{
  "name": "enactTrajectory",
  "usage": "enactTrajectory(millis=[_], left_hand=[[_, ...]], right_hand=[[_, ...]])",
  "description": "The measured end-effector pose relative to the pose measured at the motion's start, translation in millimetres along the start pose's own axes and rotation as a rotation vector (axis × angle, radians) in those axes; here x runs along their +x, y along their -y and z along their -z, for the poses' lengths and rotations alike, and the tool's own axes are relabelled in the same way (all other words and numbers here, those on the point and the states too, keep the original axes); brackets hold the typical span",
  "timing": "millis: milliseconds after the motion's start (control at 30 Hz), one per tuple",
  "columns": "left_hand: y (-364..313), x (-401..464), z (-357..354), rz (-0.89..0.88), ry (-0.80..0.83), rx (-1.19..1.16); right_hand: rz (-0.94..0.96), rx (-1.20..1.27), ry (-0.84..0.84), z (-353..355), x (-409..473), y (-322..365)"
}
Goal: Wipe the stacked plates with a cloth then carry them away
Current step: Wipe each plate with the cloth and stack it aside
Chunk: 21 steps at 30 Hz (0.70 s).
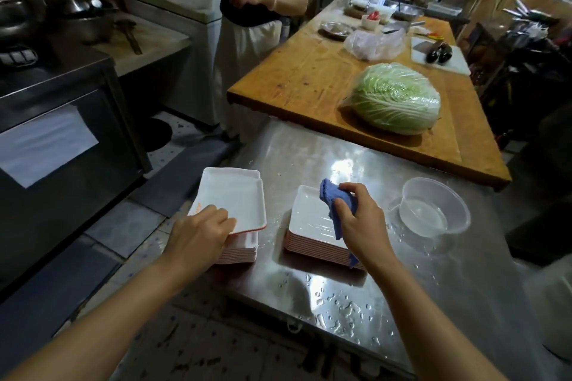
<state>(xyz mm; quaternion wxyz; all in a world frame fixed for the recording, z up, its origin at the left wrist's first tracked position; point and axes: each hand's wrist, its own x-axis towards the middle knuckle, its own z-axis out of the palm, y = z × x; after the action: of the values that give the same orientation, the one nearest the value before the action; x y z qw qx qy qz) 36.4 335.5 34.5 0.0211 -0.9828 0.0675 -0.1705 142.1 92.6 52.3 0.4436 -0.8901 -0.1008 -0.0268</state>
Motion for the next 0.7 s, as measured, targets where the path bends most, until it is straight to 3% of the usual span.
enactTrajectory(millis=[567, 700], left_hand=[[-1.9, -16.0, -49.5, -0.010, 0.176, 0.074], [8.7, -7.8, -58.2, 0.049, 0.351, 0.068]], right_hand=[[-0.021, -0.033, -0.059, -14.5, -13.1, 3.4], [-0.045, -0.035, -0.079, -14.7, -15.2, 2.4]])
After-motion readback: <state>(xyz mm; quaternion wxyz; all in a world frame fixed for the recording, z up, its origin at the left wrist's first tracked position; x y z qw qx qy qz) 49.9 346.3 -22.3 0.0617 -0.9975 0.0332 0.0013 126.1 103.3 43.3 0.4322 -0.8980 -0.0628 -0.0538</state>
